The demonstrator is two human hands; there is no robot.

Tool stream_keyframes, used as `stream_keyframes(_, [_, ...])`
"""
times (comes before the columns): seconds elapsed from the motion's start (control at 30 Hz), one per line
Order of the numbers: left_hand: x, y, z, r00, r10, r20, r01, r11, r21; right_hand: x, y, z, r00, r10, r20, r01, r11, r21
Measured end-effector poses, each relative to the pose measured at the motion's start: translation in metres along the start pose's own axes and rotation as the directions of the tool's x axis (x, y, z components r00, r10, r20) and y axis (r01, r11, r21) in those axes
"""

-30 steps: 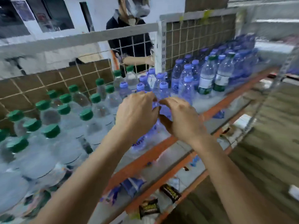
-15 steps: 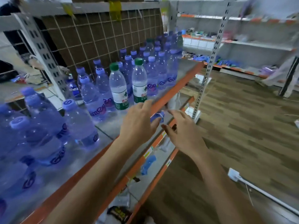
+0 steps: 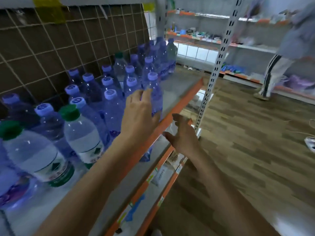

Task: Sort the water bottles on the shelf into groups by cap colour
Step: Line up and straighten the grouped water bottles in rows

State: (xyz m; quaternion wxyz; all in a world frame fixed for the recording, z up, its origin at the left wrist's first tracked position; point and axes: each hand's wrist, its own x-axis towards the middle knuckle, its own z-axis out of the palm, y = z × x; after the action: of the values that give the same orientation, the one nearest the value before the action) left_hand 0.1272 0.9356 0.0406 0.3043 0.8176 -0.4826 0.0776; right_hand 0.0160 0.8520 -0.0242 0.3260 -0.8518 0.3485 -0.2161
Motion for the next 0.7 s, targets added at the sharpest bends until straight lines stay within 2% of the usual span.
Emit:
stream_keyframes(0.1, [0.027, 0.010, 0.021, 1.000, -0.011, -0.013, 0.011, 0.999, -0.045, 0.049, 0.015, 0.006, 0.996, 0.078, 0.043, -0.082, 0.990, 0.112])
stream_keyframes(0.17, [0.041, 0.013, 0.037, 0.998, -0.053, -0.020, 0.051, 0.996, -0.071, 0.076, 0.020, 0.014, 0.996, 0.079, 0.042, -0.085, 0.978, 0.192])
stream_keyframes(0.23, [0.051, 0.014, 0.055, 0.993, -0.101, -0.066, 0.097, 0.994, -0.052, 0.100, 0.027, 0.023, 0.999, 0.022, 0.043, -0.033, 0.963, 0.267])
stream_keyframes(0.3, [0.062, 0.016, 0.071, 0.975, -0.152, -0.163, 0.156, 0.988, 0.009, 0.121, 0.031, 0.031, 0.988, -0.047, 0.149, 0.001, 0.956, 0.294])
stream_keyframes(0.47, [0.095, 0.022, 0.099, 0.893, -0.225, -0.390, 0.284, 0.954, 0.101, 0.168, 0.056, 0.040, 0.946, -0.223, 0.237, 0.135, 0.932, 0.337])
stream_keyframes(0.53, [0.111, 0.025, 0.107, 0.850, -0.262, -0.456, 0.315, 0.948, 0.041, 0.187, 0.068, 0.027, 0.906, -0.292, 0.307, 0.150, 0.898, 0.413])
stream_keyframes(0.6, [0.124, 0.027, 0.120, 0.795, -0.375, -0.476, 0.378, 0.921, -0.094, 0.209, 0.086, 0.014, 0.872, -0.330, 0.361, 0.124, 0.863, 0.490])
stream_keyframes(0.7, [0.140, 0.020, 0.152, 0.714, -0.549, -0.435, 0.483, 0.836, -0.261, 0.242, 0.107, -0.005, 0.852, -0.365, 0.376, 0.143, 0.853, 0.502])
